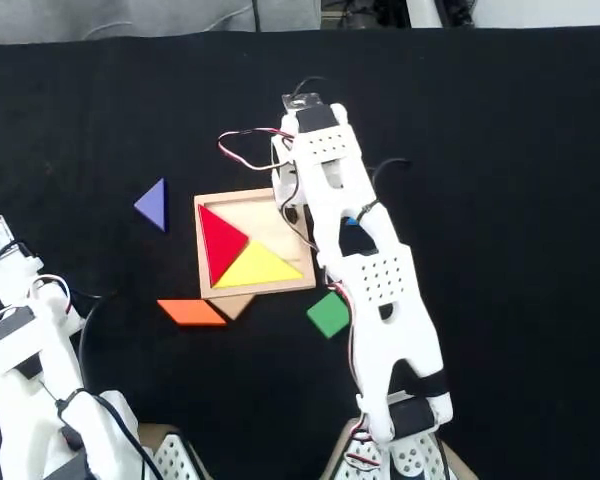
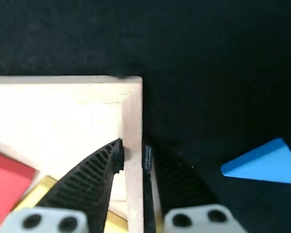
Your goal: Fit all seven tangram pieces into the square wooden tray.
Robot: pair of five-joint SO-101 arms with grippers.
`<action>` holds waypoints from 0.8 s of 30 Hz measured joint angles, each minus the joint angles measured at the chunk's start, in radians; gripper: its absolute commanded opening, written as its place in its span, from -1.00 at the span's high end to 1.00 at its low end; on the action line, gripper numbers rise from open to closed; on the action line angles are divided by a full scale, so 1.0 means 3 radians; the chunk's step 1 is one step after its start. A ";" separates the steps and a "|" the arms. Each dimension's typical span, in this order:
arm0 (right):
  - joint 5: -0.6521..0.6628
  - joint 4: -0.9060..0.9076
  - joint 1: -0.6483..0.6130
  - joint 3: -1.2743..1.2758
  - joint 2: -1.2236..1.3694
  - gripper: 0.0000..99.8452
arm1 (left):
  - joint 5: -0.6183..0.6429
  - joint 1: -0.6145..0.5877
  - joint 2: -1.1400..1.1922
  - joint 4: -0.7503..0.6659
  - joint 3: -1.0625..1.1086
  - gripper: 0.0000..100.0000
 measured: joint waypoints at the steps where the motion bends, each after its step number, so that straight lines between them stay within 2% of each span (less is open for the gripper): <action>1: -0.0015 0.0000 0.0000 0.0000 0.0000 0.92 | 0.0000 0.0000 0.0000 0.0000 0.0000 0.93; 4: -0.0036 0.0000 0.0000 0.0000 0.0000 0.87 | 0.0000 0.0000 0.0000 0.0000 0.0000 0.93; 10: 0.0169 0.0061 0.0010 -0.0143 -0.0026 0.48 | 0.0000 0.0000 0.0000 0.0000 0.0000 0.93; 13: 0.0322 0.0061 0.0010 -0.0143 -0.0205 0.42 | 0.0000 0.0005 0.0000 0.0000 0.0000 0.93; 16: 0.0425 0.0061 -0.0005 -0.0118 -0.0419 0.42 | 0.0000 0.0010 0.0000 0.0000 0.0000 0.93; 18: 0.0460 0.0061 -0.0036 -0.0051 -0.0506 0.50 | 0.0000 0.0010 0.0000 0.0000 0.0000 0.93; 22: 0.0910 0.0061 -0.0220 0.0015 -0.0583 1.00 | 0.0000 0.0010 0.0000 0.0000 0.0000 0.93; 24: 0.1125 0.0061 -0.0404 0.0015 -0.0583 0.90 | 0.0000 0.0010 0.0000 0.0000 0.0000 0.93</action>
